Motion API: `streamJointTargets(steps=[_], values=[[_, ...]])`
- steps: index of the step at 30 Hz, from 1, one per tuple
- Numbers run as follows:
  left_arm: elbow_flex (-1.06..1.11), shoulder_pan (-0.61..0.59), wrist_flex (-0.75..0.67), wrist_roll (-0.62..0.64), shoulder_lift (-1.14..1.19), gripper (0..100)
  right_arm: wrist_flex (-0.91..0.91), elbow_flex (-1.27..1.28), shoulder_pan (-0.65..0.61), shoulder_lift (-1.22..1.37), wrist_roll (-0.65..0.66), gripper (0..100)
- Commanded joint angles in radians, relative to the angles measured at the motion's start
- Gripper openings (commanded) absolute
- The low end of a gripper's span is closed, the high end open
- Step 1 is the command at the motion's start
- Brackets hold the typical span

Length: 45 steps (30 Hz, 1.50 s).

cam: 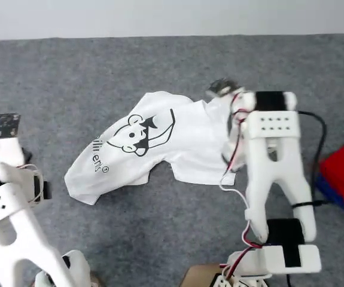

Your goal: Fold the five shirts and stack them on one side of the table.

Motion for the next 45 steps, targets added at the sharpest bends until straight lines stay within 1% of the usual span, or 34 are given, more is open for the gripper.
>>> streamJointTargets(steps=[1,5,11,21,26,32,34,38,40,41,45], values=[[0.002,-0.026,-0.025,-0.008,-0.023,17,-0.036,0.002,-0.033,0.068,-0.035,19.9],[0.004,-0.026,-0.066,-0.006,-0.023,17,-0.094,0.0,-0.036,0.199,-0.14,19.9],[0.004,-0.026,-0.072,-0.006,-0.023,17,-0.105,-0.081,-0.033,0.332,-0.216,19.9],[0.004,-0.029,-0.037,-0.002,-0.025,17,-0.111,-0.229,-0.039,0.552,-0.215,19.9],[0.004,-0.026,-0.037,0.0,-0.025,17,-0.11,-0.361,-0.036,0.664,-0.216,19.9],[0.004,-0.028,-0.035,0.0,-0.025,17,-0.061,-0.46,-0.044,0.792,-0.212,19.6],[0.004,-0.028,-0.035,0.0,-0.025,17,-0.033,-0.486,-0.05,0.831,-0.209,16.9],[0.004,-0.026,-0.035,0.0,-0.025,17,-0.008,-0.522,-0.047,0.863,-0.206,0.2],[0.004,-0.026,-0.035,0.0,-0.025,17,0.001,-0.528,-0.042,0.846,-0.172,2.2],[0.004,-0.026,-0.035,0.0,-0.025,17,0.007,-0.531,-0.039,0.832,-0.149,0.9],[0.002,-0.025,-0.043,0.0,-0.025,17,0.044,-0.557,-0.036,0.734,-0.077,1.0]])
